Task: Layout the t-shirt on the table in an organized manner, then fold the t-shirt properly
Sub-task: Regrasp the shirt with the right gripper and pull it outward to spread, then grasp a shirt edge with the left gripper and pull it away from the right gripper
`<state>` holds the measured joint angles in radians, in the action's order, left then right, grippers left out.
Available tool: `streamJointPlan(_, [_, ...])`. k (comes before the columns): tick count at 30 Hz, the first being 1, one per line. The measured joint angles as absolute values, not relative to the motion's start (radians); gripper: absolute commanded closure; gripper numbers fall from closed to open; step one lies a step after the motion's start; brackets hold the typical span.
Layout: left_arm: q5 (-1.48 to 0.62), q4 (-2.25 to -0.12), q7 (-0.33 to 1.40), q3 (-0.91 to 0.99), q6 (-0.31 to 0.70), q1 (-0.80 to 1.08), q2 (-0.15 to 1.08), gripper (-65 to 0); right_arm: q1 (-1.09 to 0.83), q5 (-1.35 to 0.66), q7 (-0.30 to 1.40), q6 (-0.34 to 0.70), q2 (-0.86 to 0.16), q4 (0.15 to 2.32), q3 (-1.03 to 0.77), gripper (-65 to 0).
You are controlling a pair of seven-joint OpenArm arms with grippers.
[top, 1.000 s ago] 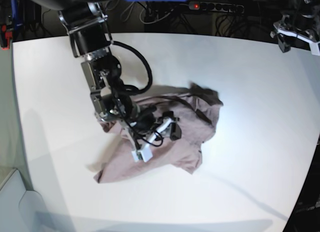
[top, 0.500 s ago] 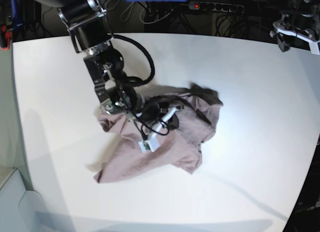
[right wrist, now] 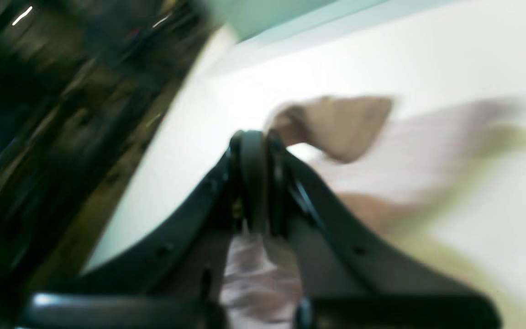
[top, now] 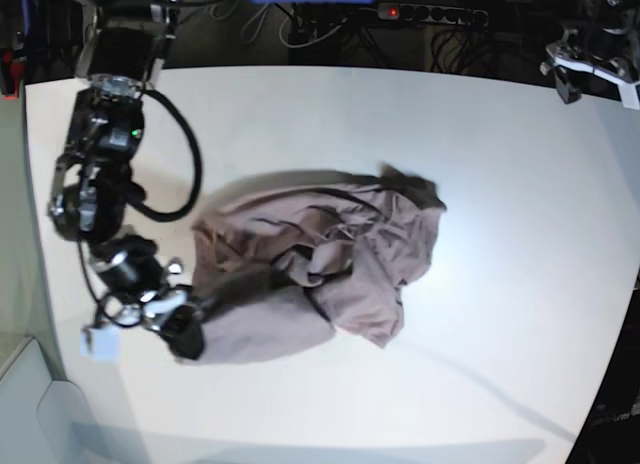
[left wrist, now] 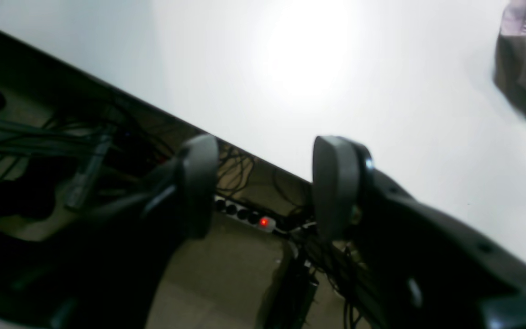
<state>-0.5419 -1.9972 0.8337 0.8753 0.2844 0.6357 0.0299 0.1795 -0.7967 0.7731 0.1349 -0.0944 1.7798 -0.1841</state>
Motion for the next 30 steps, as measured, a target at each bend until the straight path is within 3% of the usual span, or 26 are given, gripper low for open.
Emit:
streamJointPlan(6, [-0.653, -1.997, 0.834, 0.875, 0.285, 0.634, 0.037, -32.8, 0.097, -0.934, 0.768, 0.136, -0.166, 1.719, -0.493, 0.0])
streamJointPlan(15, [-0.786, -1.997, 0.838, 0.881, 0.284, 0.542, 0.069, -32.8, 0.020, -0.989, 0.760, 0.134, -0.183, 1.486, -0.775, 0.0])
streamJointPlan(22, [-0.780, -1.996, 0.914, 0.825, 0.281, 0.410, 0.062, -32.8, -0.051, -0.985, 0.767, 0.134, -0.199, 1.443, -0.791, 0.0])
streamJointPlan(26, [-0.763, -1.977, 0.962, 0.755, 0.273, 0.316, 0.060, -32.8, -0.066, -0.984, 0.859, 0.134, -0.186, 1.470, -0.771, -0.5])
streamJointPlan(30, [-0.641, -1.930, 0.949, 0.619, 0.269, 0.234, 0.035, -32.8, -0.064, -0.986, 0.919, 0.134, -0.186, 1.523, -0.769, -11.0])
